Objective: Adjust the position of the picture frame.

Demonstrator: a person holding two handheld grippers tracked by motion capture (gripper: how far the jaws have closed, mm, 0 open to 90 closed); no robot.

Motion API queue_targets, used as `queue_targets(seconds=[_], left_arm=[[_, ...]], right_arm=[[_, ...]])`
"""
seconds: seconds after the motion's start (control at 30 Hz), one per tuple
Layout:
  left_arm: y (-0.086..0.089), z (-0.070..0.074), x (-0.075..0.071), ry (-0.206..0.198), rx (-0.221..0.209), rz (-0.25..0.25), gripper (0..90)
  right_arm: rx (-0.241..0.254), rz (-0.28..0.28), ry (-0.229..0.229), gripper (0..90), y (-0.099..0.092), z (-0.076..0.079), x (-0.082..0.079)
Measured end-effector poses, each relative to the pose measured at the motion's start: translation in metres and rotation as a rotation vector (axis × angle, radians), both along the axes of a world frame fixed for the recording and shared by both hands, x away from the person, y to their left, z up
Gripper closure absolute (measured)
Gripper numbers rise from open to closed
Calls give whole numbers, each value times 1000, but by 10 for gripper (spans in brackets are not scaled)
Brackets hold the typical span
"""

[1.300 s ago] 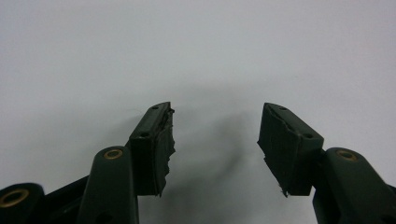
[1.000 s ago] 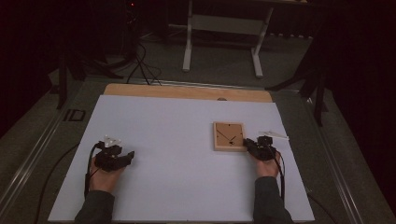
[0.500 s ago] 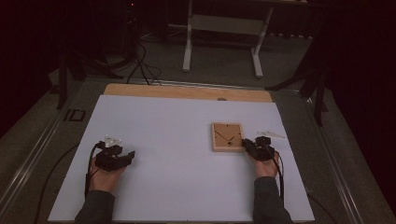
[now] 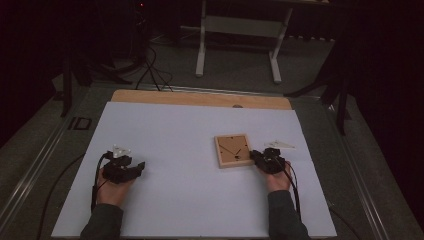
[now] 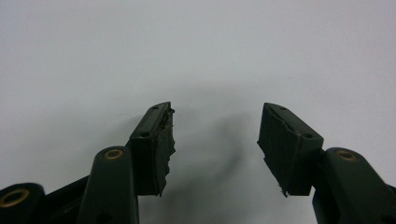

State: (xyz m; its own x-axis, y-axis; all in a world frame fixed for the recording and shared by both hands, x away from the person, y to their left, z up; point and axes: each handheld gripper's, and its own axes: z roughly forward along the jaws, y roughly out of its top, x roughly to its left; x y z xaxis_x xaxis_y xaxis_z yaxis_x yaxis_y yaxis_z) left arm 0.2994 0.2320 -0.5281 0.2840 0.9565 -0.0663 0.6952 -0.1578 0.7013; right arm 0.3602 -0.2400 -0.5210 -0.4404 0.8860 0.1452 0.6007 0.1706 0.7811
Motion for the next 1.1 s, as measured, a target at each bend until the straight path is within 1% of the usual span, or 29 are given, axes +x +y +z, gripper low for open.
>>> queue_targets(seconds=[0.03, 0.07, 0.17, 0.37, 0.4, 0.6, 0.63, 0.7, 0.8, 1.1], left_arm=[[0, 0, 0, 0, 0, 0, 446], [0, 0, 0, 0, 1, -1, 445], [0, 0, 0, 0, 0, -1, 445], [0, 0, 0, 2, 0, -2, 445], [-1, 0, 1, 6, 8, -8, 443], [-4, 0, 1, 4, 19, -17, 443], [-4, 0, 1, 4, 19, -17, 443], [-4, 1, 1, 3, 17, -16, 443], [-3, 1, 1, 2, 16, -16, 443], [-5, 1, 2, 3, 17, -22, 443]], right_arm=[[0, 0, 0, 802, 0, 0, 0], [-7, 16, -3, 802, 5, 0, -1], [-14, 34, -3, 803, 11, 0, -2], [-19, 58, -4, 803, 19, 1, -4], [-21, 70, -7, 803, 22, 0, -5], [-34, 98, -16, 803, 31, 0, -8], [-34, 98, -16, 803, 31, 0, -8], [-40, 118, -22, 803, 36, 0, -9], [-41, 124, -23, 803, 38, 0, -10], [-58, 184, -35, 803, 54, 0, -14]])
